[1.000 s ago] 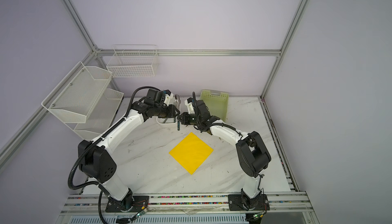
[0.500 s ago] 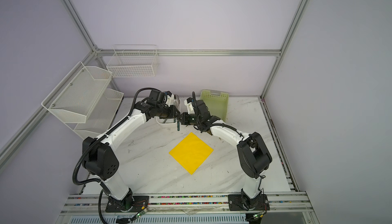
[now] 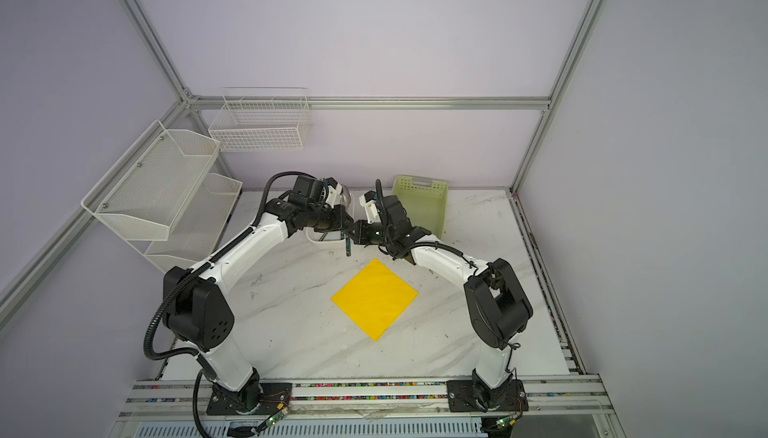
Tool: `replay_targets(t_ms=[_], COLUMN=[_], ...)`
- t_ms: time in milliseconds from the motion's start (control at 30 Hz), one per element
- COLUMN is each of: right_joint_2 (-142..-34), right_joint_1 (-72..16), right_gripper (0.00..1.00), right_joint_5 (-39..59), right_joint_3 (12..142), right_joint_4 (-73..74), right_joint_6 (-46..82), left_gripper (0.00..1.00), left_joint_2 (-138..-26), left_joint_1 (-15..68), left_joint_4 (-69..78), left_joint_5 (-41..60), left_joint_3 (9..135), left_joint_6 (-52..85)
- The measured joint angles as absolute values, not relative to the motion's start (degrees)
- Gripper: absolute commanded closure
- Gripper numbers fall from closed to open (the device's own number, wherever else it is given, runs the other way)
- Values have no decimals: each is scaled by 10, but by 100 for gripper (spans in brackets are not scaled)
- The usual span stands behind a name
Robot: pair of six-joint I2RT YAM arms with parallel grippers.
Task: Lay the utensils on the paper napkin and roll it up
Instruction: 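Open and withdraw the right gripper while the left gripper carries the spoon away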
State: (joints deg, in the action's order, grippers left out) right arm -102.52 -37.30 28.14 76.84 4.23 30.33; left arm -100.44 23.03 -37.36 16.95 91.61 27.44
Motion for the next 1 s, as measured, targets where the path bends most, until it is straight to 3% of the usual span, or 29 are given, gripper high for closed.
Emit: replay_targets(t_ms=[200,367,600,1000], right_joint_2=[-1011,-961,-881,-869], right_joint_1=[-369,-342,-229,-100], right_gripper=[73,72,72,72], right_joint_5=[280,281,278,278], right_joint_3=[758,721,671,668], right_joint_4=[38,34,9,-60], right_joint_6=[305,307,301,251], left_gripper=[91,92,92,92], left_joint_2=[-1004,-1004,-1015,-1080], left_joint_1=[234,240,274,365], left_joint_4=[-374,-394,-427,-460], left_joint_5=[169,163,140,103], left_joint_3=[916,916,915,873], left_joint_6=[272,259,239,236])
